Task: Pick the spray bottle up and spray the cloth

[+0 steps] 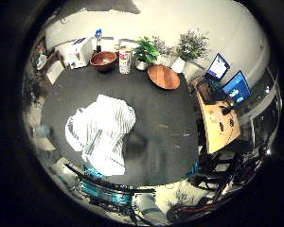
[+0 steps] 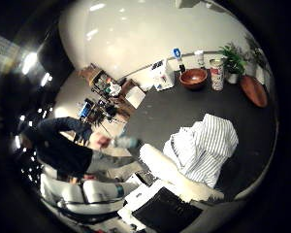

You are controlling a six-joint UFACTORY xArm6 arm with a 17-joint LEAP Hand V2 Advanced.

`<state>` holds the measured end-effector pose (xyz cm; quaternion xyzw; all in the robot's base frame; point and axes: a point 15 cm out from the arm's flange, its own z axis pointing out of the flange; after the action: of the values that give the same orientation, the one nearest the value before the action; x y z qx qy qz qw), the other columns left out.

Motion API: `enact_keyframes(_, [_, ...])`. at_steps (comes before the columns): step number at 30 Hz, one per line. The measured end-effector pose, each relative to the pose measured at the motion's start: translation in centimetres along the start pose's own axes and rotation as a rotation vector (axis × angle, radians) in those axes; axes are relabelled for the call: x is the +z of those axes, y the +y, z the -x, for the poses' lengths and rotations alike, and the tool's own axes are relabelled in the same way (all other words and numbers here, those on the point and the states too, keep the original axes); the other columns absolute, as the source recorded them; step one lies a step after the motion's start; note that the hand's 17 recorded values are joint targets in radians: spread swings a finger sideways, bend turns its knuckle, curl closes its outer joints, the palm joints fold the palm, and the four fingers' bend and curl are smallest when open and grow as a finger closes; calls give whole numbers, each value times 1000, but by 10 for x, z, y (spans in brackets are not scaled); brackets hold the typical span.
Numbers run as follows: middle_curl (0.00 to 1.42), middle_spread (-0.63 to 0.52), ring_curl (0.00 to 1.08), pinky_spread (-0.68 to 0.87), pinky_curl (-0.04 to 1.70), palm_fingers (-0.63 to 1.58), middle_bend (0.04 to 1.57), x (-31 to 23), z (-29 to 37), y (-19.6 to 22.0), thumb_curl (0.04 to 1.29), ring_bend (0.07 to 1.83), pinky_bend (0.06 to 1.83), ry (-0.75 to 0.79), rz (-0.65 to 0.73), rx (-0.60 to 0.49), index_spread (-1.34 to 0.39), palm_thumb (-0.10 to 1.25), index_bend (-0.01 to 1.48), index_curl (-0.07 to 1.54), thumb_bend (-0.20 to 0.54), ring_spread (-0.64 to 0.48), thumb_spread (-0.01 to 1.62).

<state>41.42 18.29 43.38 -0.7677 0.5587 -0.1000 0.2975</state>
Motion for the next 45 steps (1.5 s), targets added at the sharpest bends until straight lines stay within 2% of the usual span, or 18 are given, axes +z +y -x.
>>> enact_keyframes(3, [337,81,228,571,190,232,209,4,-17,16,375,456,796,20,10,21,-254,485,167,291,-26,253,1024])
enact_keyframes(30, [343,66,208,561,157,267,202,-21,-73,-3,379,473,842,89,-69,166,-264,488,170,295,-27,237,1029])
enact_keyframes(39, [345,67,204,563,144,270,200,-19,-87,4,379,473,851,115,-58,185,-266,478,169,298,-27,236,1036])
enact_keyframes(45, [345,67,202,558,140,270,200,-19,-85,4,379,474,858,137,-55,138,-266,479,168,298,-27,236,1040])
